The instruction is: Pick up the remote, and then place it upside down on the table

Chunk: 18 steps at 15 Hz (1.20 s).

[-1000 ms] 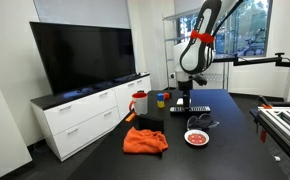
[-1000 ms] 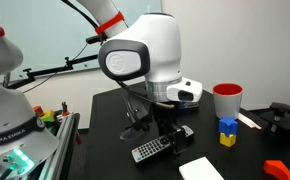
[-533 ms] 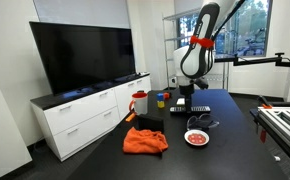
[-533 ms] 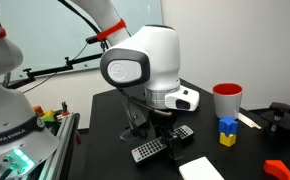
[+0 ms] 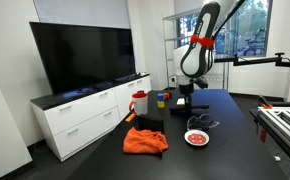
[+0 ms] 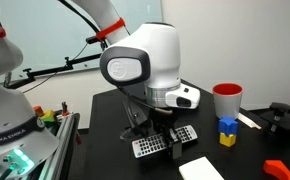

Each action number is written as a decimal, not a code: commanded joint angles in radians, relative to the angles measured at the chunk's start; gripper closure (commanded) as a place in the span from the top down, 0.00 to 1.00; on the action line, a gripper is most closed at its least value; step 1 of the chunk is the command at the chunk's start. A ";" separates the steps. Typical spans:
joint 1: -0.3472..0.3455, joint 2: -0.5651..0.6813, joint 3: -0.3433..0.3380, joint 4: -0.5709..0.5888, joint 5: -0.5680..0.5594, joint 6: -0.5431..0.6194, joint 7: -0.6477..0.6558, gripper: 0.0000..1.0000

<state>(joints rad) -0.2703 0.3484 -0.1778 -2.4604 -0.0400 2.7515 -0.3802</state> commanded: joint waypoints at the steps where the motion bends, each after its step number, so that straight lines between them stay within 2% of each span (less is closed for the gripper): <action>1: 0.024 -0.061 -0.033 -0.023 -0.093 -0.012 0.039 0.04; 3: 0.051 -0.085 -0.069 -0.035 -0.176 0.022 0.070 0.00; 6: 0.102 -0.110 -0.135 -0.039 -0.334 0.054 0.153 0.03; 9: 0.179 -0.114 -0.237 -0.027 -0.576 0.081 0.287 0.03; 10: 0.234 -0.106 -0.300 -0.020 -0.654 0.102 0.335 0.03; 12: 0.278 -0.095 -0.359 -0.010 -0.819 0.116 0.448 0.03; 13: 0.263 -0.090 -0.347 -0.001 -0.900 0.111 0.516 0.03; 14: 0.310 -0.083 -0.391 -0.004 -0.938 0.115 0.558 0.03; 16: 0.318 -0.065 -0.392 -0.012 -0.986 0.120 0.641 0.03; 18: 0.319 -0.040 -0.382 -0.021 -0.980 0.124 0.694 0.03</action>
<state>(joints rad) 0.0259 0.2947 -0.5396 -2.4785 -0.9858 2.8588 0.2255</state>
